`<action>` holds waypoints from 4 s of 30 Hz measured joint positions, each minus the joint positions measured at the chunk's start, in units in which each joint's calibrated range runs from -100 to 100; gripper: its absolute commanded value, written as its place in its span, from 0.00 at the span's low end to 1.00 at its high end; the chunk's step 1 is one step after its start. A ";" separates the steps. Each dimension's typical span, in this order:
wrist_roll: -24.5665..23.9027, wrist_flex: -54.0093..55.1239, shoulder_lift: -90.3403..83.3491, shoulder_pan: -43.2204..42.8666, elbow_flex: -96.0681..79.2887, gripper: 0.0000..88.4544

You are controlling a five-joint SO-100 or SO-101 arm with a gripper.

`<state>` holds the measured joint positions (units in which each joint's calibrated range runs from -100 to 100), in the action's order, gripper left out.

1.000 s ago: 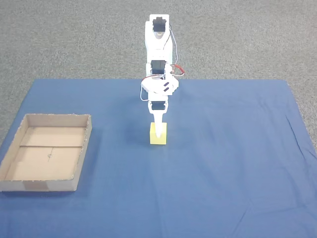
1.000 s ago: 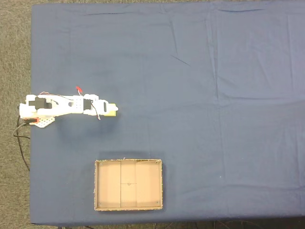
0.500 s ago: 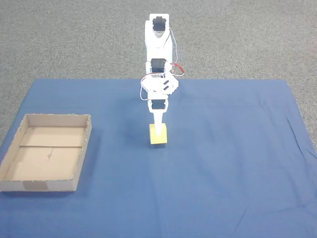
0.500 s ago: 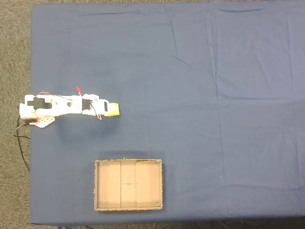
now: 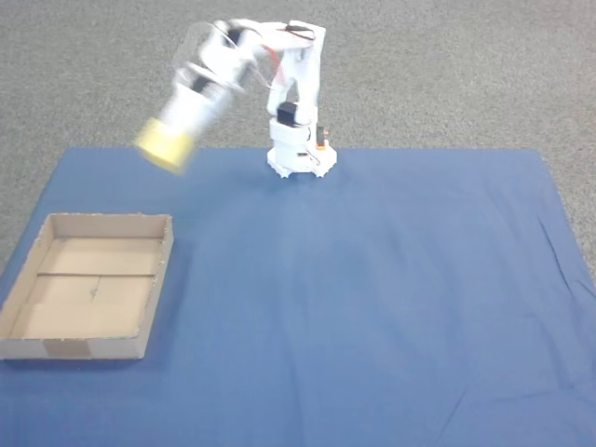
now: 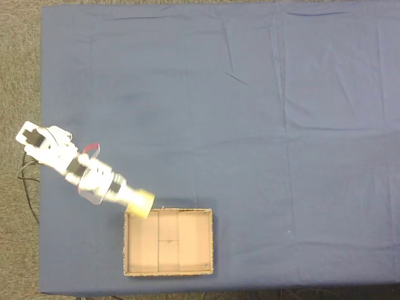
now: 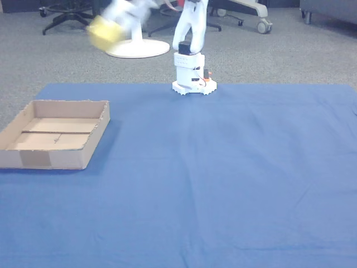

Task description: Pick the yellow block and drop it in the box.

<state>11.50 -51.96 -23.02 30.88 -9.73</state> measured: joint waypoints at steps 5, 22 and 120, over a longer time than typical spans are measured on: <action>1.07 0.55 24.47 9.98 27.81 0.21; 1.47 -2.66 61.72 8.10 45.94 0.41; -10.31 4.47 -74.51 -32.72 -89.20 0.00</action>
<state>1.20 -47.49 -97.53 -1.84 -98.93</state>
